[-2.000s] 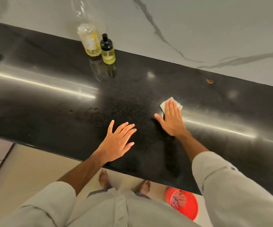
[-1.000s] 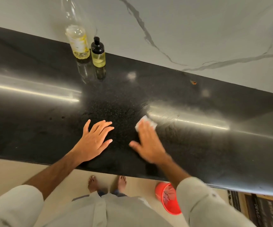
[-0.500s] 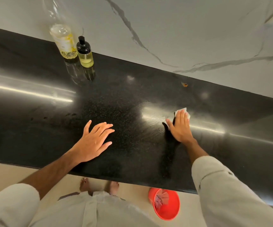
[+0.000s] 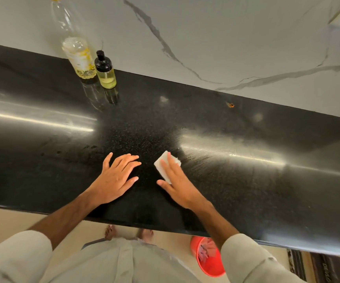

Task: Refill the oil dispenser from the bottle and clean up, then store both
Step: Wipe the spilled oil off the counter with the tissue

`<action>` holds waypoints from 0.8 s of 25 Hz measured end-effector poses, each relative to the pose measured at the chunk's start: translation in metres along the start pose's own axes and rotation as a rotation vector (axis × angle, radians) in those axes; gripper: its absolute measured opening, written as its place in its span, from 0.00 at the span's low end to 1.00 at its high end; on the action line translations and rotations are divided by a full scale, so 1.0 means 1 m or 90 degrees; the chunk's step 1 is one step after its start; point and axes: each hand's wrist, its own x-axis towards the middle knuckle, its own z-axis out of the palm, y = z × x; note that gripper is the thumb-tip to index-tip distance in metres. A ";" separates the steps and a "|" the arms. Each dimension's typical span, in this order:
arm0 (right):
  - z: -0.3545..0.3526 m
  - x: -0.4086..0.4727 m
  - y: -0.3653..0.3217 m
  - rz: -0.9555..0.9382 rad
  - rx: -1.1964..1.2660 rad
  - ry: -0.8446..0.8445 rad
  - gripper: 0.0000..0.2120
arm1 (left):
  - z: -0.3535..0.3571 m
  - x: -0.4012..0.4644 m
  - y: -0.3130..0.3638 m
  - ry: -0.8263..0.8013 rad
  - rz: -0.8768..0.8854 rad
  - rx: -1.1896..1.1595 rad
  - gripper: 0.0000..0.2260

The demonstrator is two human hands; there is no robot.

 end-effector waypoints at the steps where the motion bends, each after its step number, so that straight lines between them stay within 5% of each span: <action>1: -0.007 -0.001 0.006 0.014 0.017 0.051 0.32 | -0.001 0.002 0.001 -0.001 0.002 -0.003 0.23; 4: -0.014 0.002 0.018 0.048 -0.062 0.218 0.23 | -0.008 0.011 0.007 -0.005 0.009 -0.024 0.18; 7: -0.003 0.009 0.012 0.067 -0.178 0.189 0.24 | -0.010 0.023 0.018 -0.006 0.018 -0.036 0.18; 10: 0.006 0.016 0.004 0.050 -0.211 0.224 0.13 | -0.015 0.033 0.030 0.017 0.031 -0.049 0.21; 13: -0.002 0.016 -0.012 0.130 0.123 0.191 0.08 | -0.025 0.045 0.036 -0.017 0.010 -0.174 0.25; 16: -0.020 0.011 -0.015 0.203 0.561 0.088 0.09 | -0.038 0.055 0.040 -0.136 -0.163 -0.584 0.11; 20: -0.030 0.010 -0.016 0.190 0.631 0.057 0.12 | -0.044 0.057 0.043 -0.169 -0.283 -0.727 0.07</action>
